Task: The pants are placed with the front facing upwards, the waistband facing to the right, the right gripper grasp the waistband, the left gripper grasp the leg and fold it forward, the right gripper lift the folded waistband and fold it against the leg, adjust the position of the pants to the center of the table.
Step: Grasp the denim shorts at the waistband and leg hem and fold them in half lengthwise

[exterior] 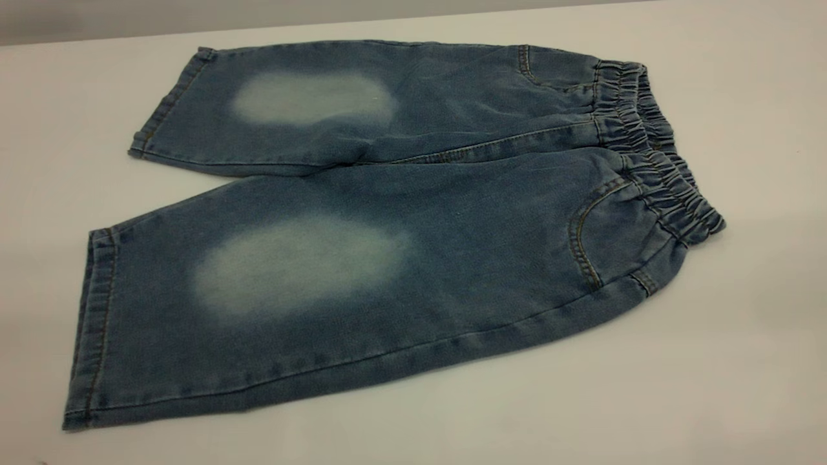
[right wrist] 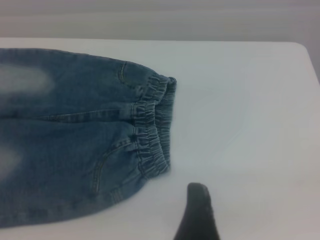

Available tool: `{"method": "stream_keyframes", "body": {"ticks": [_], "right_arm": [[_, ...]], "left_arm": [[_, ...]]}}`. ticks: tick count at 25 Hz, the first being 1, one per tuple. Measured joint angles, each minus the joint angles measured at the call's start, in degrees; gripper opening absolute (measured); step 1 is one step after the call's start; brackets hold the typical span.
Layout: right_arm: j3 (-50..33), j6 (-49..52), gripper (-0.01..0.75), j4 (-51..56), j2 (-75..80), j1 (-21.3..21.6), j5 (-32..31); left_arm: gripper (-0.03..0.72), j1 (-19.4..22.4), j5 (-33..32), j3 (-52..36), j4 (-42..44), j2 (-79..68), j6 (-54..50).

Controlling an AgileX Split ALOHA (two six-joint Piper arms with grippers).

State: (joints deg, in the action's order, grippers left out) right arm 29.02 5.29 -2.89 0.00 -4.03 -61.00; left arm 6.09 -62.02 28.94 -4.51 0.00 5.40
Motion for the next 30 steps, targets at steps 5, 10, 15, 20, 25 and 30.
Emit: {"method": "stream_keyframes", "body": {"ticks": [5, 10, 15, 20, 25, 30], "right_arm": [[0.4, -1.3, 0.479, 0.5, 0.0, 0.0, 0.4], [2.6, -2.8, 0.479, 5.6, 4.8, 0.0, 4.6], [4.7, -7.9, 0.479, 10.8, 15.8, 0.0, 9.3], [5.8, -11.9, 0.479, 16.1, 28.7, 0.0, 14.6], [5.8, -12.0, 0.479, 19.1, 40.1, 0.0, 22.1], [5.8, -12.0, 0.479, 21.9, 48.2, 0.0, 26.5]], "left_arm": [[0.362, 0.0, 1.4, 1.2, -0.2, -1.3, -0.1], [0.362, 0.0, 4.8, 5.6, -0.4, -8.2, -0.3], [0.362, 0.0, 9.1, 10.7, -0.4, -20.1, -0.1], [0.362, 0.0, 13.2, 12.5, -0.4, -32.5, 0.5], [0.362, 0.0, 18.7, 12.5, -0.5, -44.1, 2.7], [0.362, 0.0, 22.9, 12.5, -4.9, -53.8, 7.4]]}}
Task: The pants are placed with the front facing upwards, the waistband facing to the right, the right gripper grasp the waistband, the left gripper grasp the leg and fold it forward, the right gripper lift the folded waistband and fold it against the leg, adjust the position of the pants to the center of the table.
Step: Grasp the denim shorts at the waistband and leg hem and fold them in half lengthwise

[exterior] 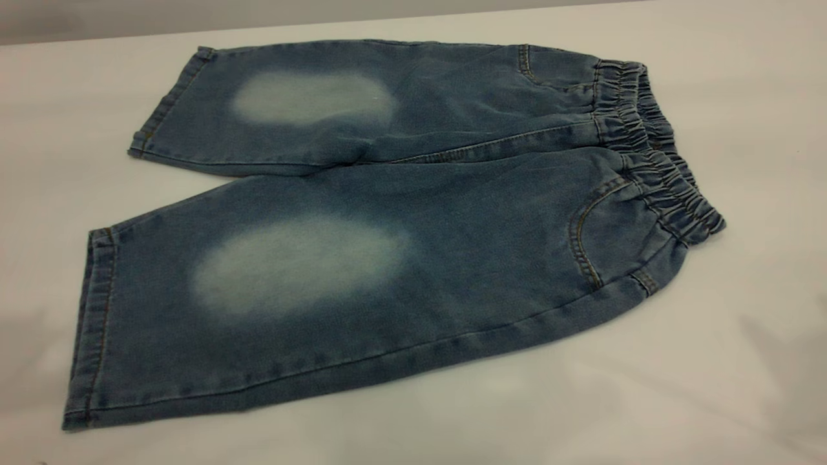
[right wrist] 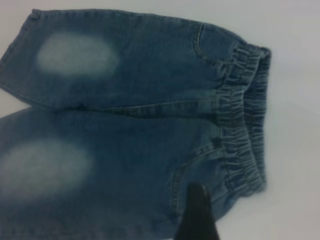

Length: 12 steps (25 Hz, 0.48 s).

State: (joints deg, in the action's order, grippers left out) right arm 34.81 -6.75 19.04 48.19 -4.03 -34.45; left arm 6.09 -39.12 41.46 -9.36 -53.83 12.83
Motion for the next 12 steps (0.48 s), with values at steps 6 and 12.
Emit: {"method": "stream_keyframes", "body": {"ticks": [6, 12], "right_arm": [[0.0, -2.8, 0.479, 4.2, 8.3, 0.0, 1.8], [0.0, -4.6, 0.479, 8.6, 16.8, 0.0, 3.6]], "left_arm": [[0.362, 0.0, 2.8, 0.0, -4.6, -8.7, 6.1], [0.362, 0.0, 2.8, 2.8, -4.7, -15.1, 6.1]]}}
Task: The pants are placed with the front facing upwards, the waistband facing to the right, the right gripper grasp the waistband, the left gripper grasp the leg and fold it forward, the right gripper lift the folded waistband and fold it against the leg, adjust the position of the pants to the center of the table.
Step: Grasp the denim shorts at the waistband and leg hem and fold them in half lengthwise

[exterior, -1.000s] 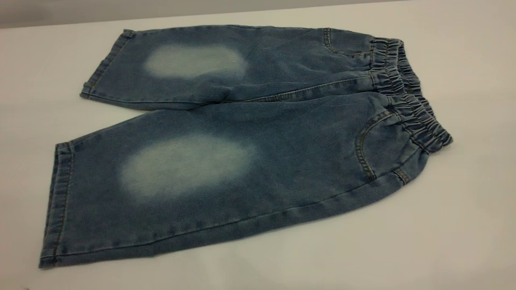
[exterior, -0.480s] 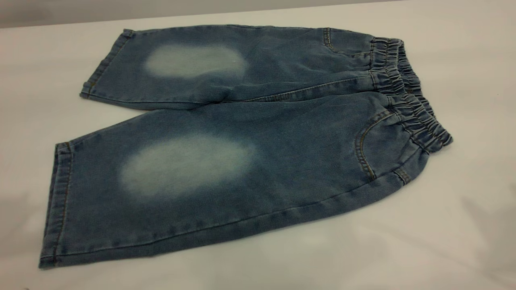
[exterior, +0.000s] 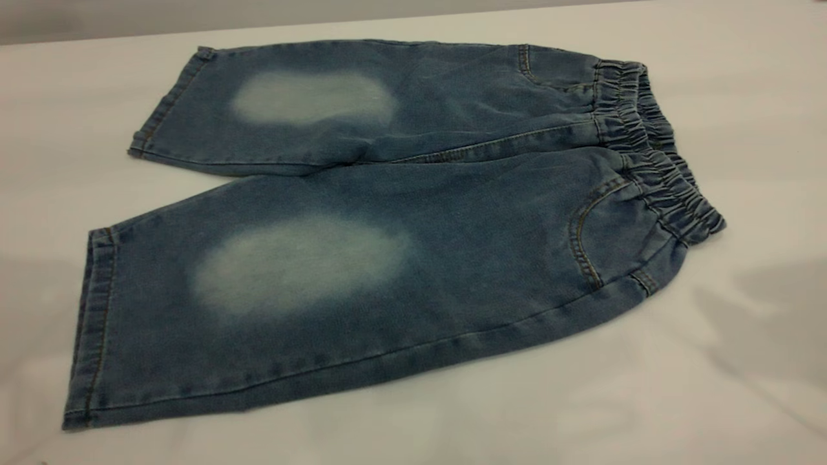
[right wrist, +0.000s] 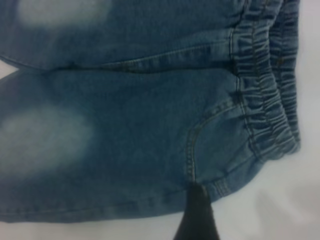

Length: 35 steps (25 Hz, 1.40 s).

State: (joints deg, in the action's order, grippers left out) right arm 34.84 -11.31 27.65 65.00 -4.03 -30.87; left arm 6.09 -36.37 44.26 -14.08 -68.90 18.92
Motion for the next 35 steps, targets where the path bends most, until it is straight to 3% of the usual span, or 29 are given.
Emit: {"method": "stream_keyframes", "body": {"ticks": [10, 19, 24, 31, 35], "right_arm": [[0.0, -3.9, 0.479, 4.1, 14.6, 0.0, 4.3], [0.0, -20.4, 0.479, 20.5, 28.7, 0.0, 9.1], [0.0, -32.1, 0.479, 31.4, 36.3, 0.0, 8.2], [0.6, -46.7, 0.479, 45.2, 39.9, 0.2, 4.3], [2.6, -48.6, 0.479, 45.9, 42.1, 4.5, 3.0]], "left_arm": [[0.362, 0.0, 3.6, 8.4, 0.0, -12.1, 0.0], [0.362, 0.0, 6.6, 10.9, -4.6, -21.5, 6.1], [0.362, -0.1, 6.0, 10.9, -11.2, -21.4, 13.2], [0.362, -0.3, -2.2, 10.6, -11.6, -21.3, 16.6], [0.362, -2.9, -1.4, 8.5, -11.4, -21.2, 20.2]]}}
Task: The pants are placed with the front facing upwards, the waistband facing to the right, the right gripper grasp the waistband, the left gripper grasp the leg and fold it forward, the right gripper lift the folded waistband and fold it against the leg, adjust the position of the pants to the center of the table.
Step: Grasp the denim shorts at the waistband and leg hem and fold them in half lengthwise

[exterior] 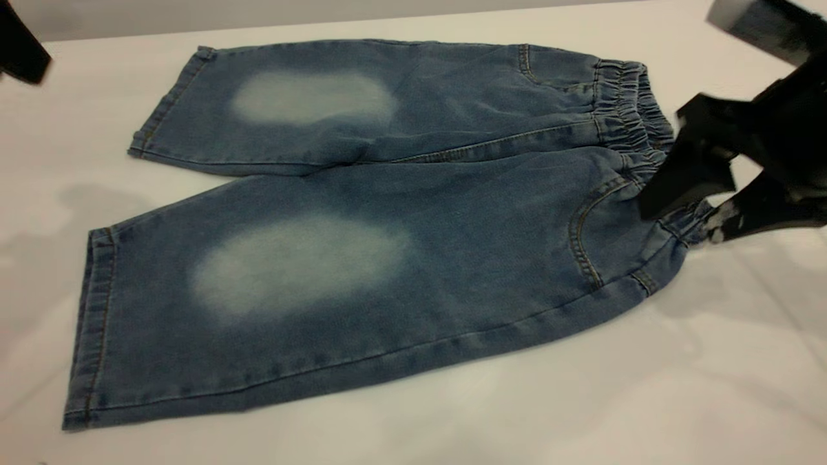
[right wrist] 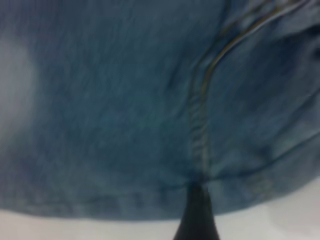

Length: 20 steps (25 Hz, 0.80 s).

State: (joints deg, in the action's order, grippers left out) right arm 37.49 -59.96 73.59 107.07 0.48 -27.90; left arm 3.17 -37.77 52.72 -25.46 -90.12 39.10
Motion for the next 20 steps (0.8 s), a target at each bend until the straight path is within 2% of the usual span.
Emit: {"method": "stream_keyframes", "body": {"ticks": [6, 11, 14, 20], "right_arm": [[2.2, -2.2, 0.479, -0.1, 1.2, 8.8, -7.5], [2.4, -2.1, 0.479, -0.1, 1.8, 13.5, -6.4], [2.5, -3.5, 0.479, 1.3, 4.3, 15.0, -8.0], [4.9, -8.2, 0.479, 5.2, 10.0, 15.0, -12.7]], "left_arm": [[0.362, -6.5, 4.5, -6.9, 1.7, 0.0, 2.5], [0.362, -7.9, 6.3, -9.3, 2.8, 0.0, 1.5], [0.362, -7.9, 6.6, -9.3, 2.8, 0.0, 1.8], [0.362, -7.9, 6.6, -9.3, 2.8, 0.0, 2.1]]}}
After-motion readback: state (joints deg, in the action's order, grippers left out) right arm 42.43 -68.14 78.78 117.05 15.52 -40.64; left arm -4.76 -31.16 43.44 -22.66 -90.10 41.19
